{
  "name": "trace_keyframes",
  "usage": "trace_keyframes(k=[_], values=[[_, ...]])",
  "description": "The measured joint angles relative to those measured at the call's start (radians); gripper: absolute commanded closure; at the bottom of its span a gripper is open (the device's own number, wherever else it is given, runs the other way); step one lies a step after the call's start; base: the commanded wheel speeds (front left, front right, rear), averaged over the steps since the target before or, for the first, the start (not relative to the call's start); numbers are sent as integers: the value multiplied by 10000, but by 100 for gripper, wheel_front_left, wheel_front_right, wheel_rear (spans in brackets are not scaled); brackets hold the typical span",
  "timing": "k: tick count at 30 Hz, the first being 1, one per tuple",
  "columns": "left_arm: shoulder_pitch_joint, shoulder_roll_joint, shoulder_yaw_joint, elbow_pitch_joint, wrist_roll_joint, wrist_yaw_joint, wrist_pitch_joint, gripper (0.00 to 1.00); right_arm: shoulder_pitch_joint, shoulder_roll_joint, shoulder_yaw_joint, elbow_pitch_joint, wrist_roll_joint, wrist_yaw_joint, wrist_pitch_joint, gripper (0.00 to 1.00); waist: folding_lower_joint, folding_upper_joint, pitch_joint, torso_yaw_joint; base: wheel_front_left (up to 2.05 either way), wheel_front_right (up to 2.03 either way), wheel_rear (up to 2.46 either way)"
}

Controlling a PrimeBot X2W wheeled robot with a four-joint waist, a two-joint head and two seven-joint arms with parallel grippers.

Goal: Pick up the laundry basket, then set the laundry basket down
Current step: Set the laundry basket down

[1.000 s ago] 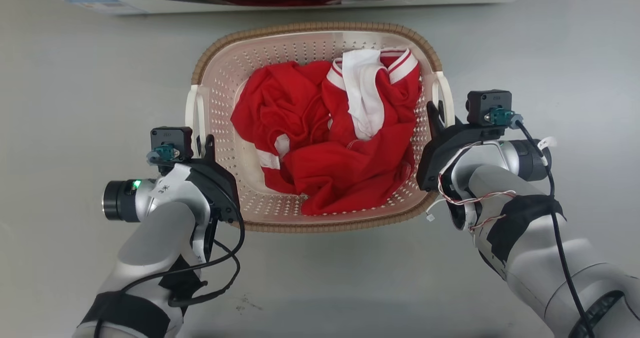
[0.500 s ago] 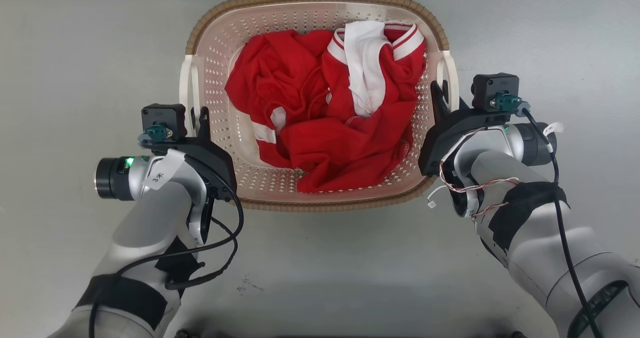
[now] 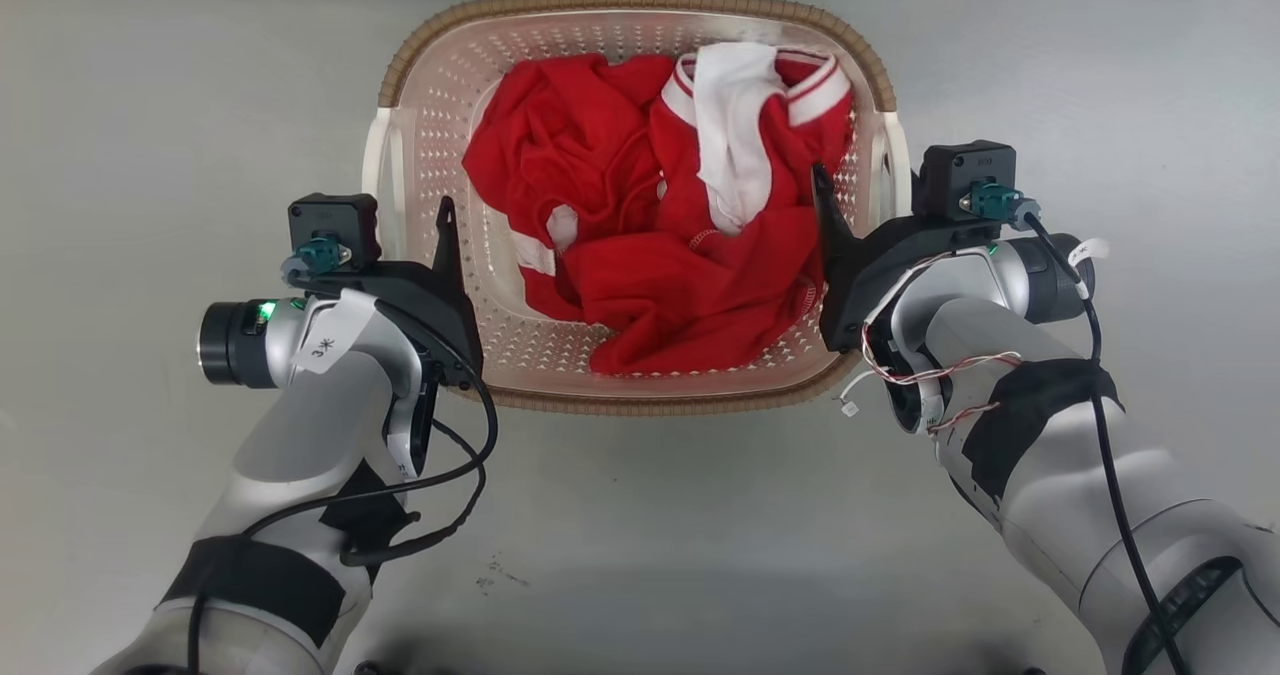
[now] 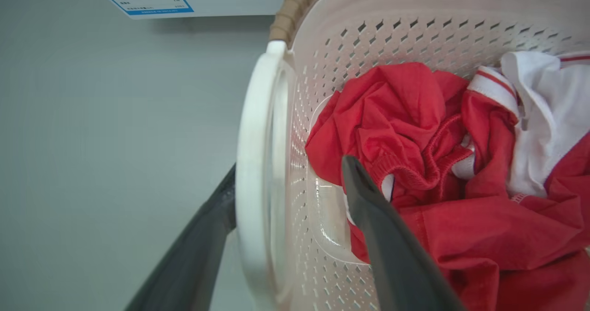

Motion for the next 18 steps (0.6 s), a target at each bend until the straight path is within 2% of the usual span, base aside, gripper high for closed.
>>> trace_keyframes(k=[18], values=[[244,54,288,407,-115,-6,-94,0,147,8,-127,575,-94,23,-86,0,0,0,-1146,-67,0,0,0]])
